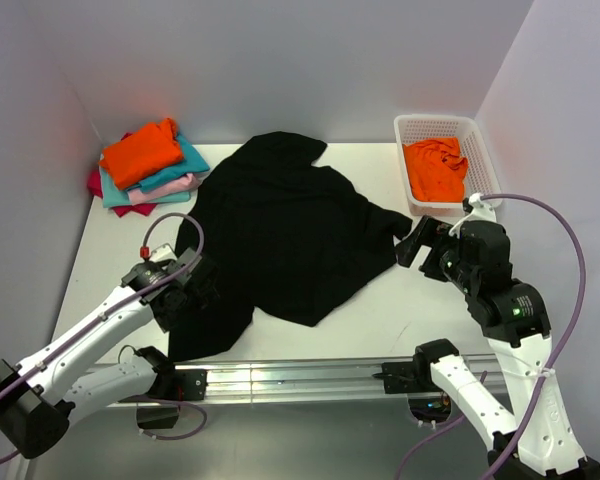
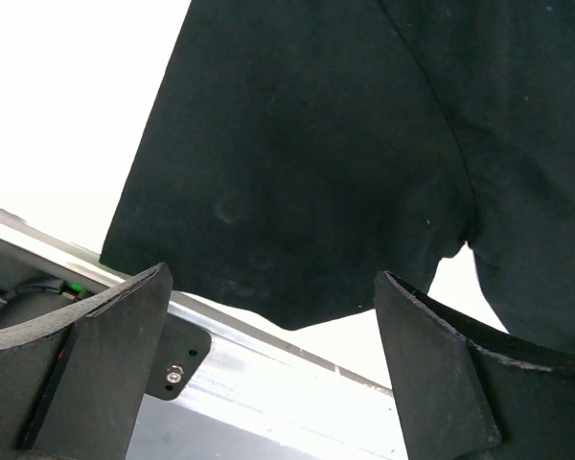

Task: Fold and stack the t-shirts
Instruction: Flatten out the tshirt

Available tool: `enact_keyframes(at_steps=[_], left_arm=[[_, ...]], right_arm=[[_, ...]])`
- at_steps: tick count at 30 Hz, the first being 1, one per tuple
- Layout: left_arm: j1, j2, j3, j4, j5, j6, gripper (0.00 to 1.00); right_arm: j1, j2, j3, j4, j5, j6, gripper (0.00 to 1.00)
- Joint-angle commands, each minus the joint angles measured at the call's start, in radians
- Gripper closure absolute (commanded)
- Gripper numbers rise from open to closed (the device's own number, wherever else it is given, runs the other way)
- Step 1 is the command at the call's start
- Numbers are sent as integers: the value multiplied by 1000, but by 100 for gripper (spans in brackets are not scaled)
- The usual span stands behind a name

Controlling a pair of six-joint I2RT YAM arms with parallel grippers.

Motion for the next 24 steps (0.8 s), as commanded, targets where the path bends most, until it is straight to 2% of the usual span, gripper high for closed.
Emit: enact_keyframes(at_steps=[1,5,7,12,14,17,18,19,20,21,24], left_arm=[[-5,-52,-29,-16,0,-86,8],[-5,-91,-124,14,34,-138,11],[-7,-115,-141,21,33,-212,14],[-8,-106,-117,-38,-134,-394,7],[-7,-83,-135,-9,-194,-419,3],[11,-69,-150,129,-248,-320,4],[30,-62,-146,151,-254,-232,3],[51,-48,-141,172,-250,-174,1],[120,-49,-144,262,-236,-125,1],[152,-56,-156,327,-143,10,1],[307,-45,-189,431,-46,105,1]], right_arm=[[6,-20,-19,-6,8,1,3],[6,-32,-34,-11,5,0,3],[8,-33,-39,-14,5,0,3],[8,-21,-56,-12,-17,3,4],[8,-15,-57,-9,-25,6,4],[6,9,-40,-14,-25,7,5],[8,16,-34,-20,-22,7,5],[8,23,-28,-28,-17,3,5],[8,26,-17,-29,-12,0,5],[8,32,-13,-32,-9,-5,5],[8,45,3,-40,-3,-16,5]])
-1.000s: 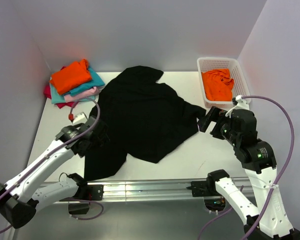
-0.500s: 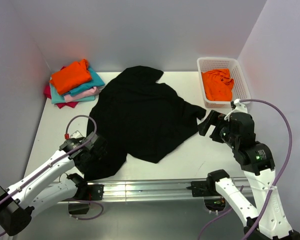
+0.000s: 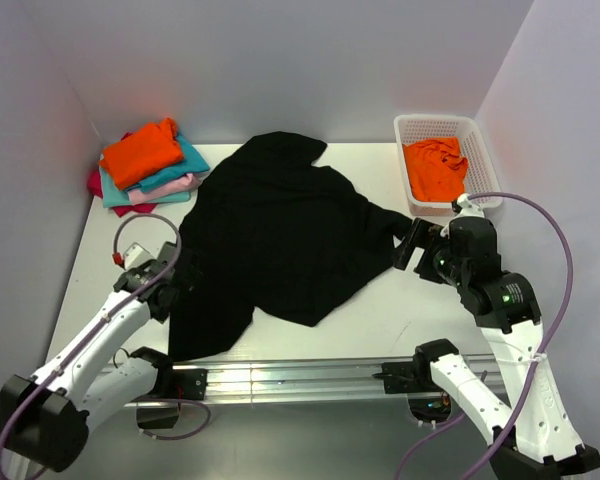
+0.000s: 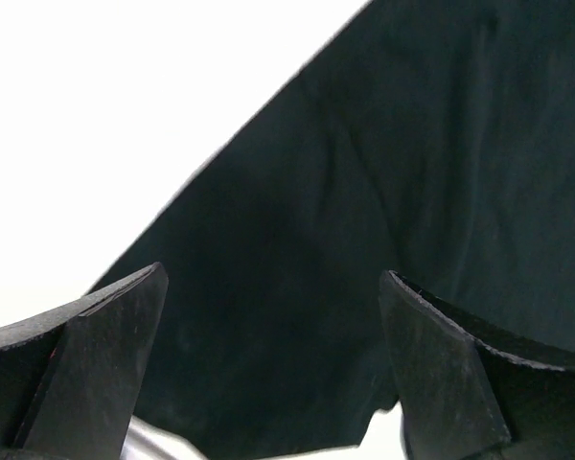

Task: Fold and stack the t-shirts
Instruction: Flatten out the tshirt

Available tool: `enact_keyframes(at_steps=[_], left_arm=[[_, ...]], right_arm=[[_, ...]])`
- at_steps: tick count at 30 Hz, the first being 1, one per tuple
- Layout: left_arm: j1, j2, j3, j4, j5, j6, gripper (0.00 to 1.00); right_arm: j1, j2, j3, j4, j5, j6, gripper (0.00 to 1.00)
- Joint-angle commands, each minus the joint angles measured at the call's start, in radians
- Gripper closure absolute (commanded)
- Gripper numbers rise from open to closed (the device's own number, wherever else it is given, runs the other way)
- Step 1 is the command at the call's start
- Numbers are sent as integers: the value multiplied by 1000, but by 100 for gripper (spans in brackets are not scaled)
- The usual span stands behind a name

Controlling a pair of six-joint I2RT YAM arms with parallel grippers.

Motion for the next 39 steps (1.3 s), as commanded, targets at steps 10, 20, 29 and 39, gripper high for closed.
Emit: enact_keyframes(at_steps=[10,20,29,39], left_arm=[[571,222,105,174,563,487,0],[626,252,15,114,611,440,2],[439,238,-37,48,485,268,4],[284,49,6,-155,459,184,7]], right_arm=[[8,89,98,-27,11,-17,5],[8,220,147,-1,-1,-18,5],[8,315,125,43,-28,0,5],[8,366,61,77,-36,-6,5]])
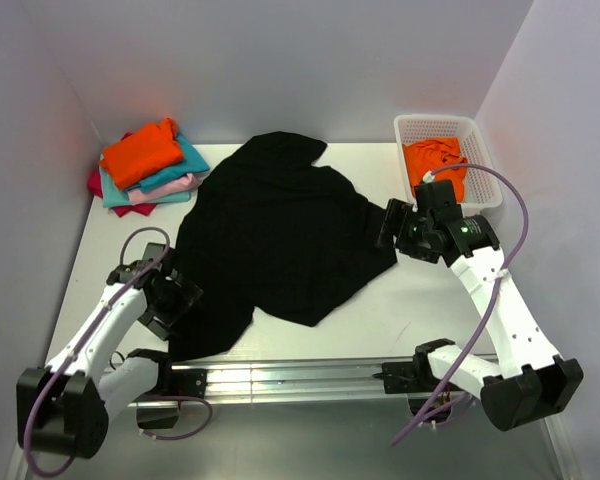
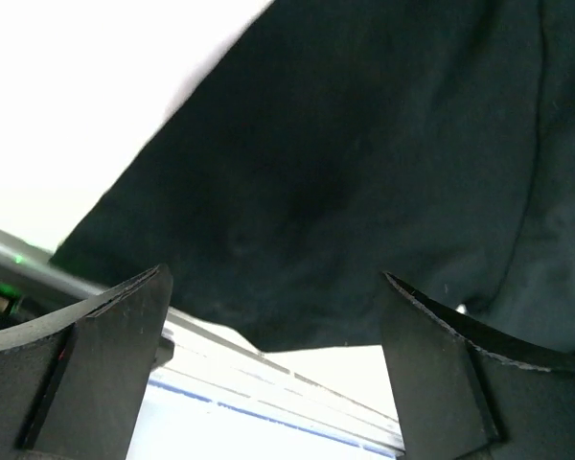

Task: Fold and stack the t-shirts
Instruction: Flatten out the tshirt

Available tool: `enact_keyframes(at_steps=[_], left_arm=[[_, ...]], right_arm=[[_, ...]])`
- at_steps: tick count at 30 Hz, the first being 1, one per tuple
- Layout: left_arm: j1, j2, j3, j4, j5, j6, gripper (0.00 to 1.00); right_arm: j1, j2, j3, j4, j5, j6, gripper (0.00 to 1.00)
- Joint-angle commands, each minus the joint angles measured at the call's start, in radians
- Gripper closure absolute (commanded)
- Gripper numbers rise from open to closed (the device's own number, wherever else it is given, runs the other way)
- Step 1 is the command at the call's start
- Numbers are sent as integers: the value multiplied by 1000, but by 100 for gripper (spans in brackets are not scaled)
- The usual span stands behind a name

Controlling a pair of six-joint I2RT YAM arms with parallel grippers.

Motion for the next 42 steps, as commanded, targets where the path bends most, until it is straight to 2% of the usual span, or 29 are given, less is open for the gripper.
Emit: enact_keyframes(at_steps=[1,6,9,17,19,20,22,25,26,30,32,33,35,38,40,42], left_arm=[[-65,-77,32,-105,-26,-74,7],[-162,-15,-40,-32,5,-146,2],[-180,19,-112,28,15,-183,4],[-218,12,-186,93,43,-251,5],[-232,22,-226,140,48,-266,9],[-234,30,-232,150,43,-275,12],[-240,62,-229,174,31,-277,31],[-241,113,-211,194,-4,-269,52],[-243,131,-203,202,-26,-268,64],[-245,167,-162,228,-49,-258,82],[-245,177,-158,239,-46,-245,88],[-243,180,-157,245,-41,-240,96],[-245,181,-154,257,-38,-229,100],[-245,185,-143,278,-35,-217,100],[-245,210,-131,294,-31,-206,100],[-245,220,-123,308,-28,-192,100]], right_arm=[[7,19,-18,41,1,2,5],[7,27,-33,54,5,-2,5],[7,22,-33,47,5,-5,5],[7,-49,-61,24,19,1,5],[7,-58,-78,32,16,2,5],[7,-61,-82,34,15,5,5],[7,-65,-95,49,6,12,5],[7,-66,-118,90,-16,21,5],[7,-62,-122,103,-28,24,5],[51,-23,-118,170,-30,53,5],[91,65,-86,156,10,84,5],[115,104,-41,132,19,91,5],[204,236,14,112,48,114,6],[336,405,140,80,88,146,7],[395,506,212,81,79,176,7],[403,565,243,96,67,199,8]])
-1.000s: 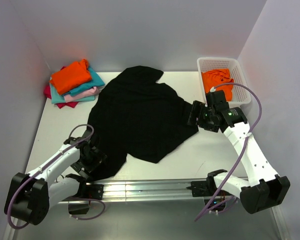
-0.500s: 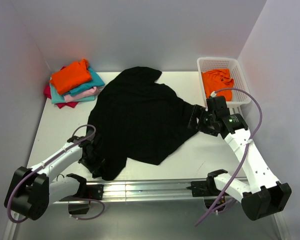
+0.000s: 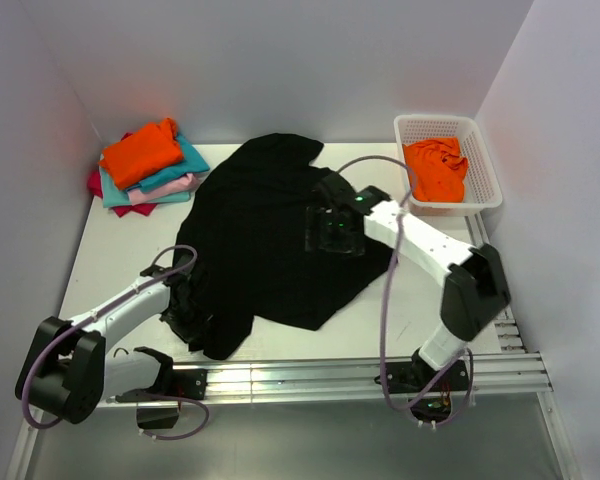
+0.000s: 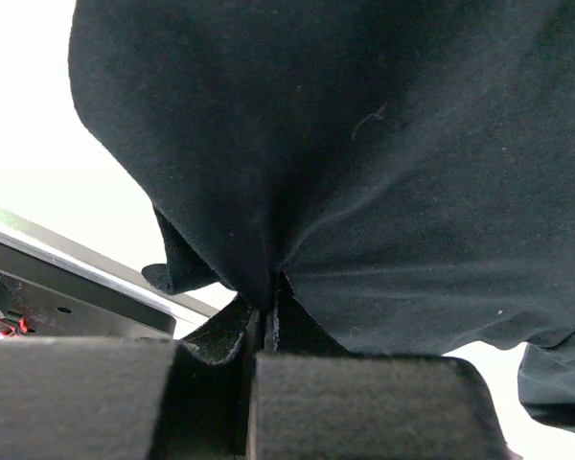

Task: Fold and stack the t-shirts
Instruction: Flatten out the tshirt

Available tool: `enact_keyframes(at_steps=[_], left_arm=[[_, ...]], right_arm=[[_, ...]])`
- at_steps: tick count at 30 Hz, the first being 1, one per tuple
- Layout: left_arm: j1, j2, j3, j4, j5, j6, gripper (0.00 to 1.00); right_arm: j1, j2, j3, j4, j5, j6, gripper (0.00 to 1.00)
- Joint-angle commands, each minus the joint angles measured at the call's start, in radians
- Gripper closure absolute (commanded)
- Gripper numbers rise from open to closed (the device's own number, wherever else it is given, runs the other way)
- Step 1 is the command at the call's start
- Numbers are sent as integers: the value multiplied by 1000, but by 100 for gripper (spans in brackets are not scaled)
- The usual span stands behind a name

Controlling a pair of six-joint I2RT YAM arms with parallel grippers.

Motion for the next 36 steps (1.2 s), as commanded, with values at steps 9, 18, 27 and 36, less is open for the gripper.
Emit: enact_keyframes(at_steps=[9,18,27,36], left_arm=[[-3,36,-45,287,-74,55,100],[0,17,-58,291,-53,92,100],[3,23,-58,293,-51,112,100],[3,36,-49,297,-51,123,100]], right_arm=[[32,250,86,-15,72,113,21],[36,371,86,11,112,133,36],[44,446,126,14,110,141,42],[56,450,152,-27,133,145,59]])
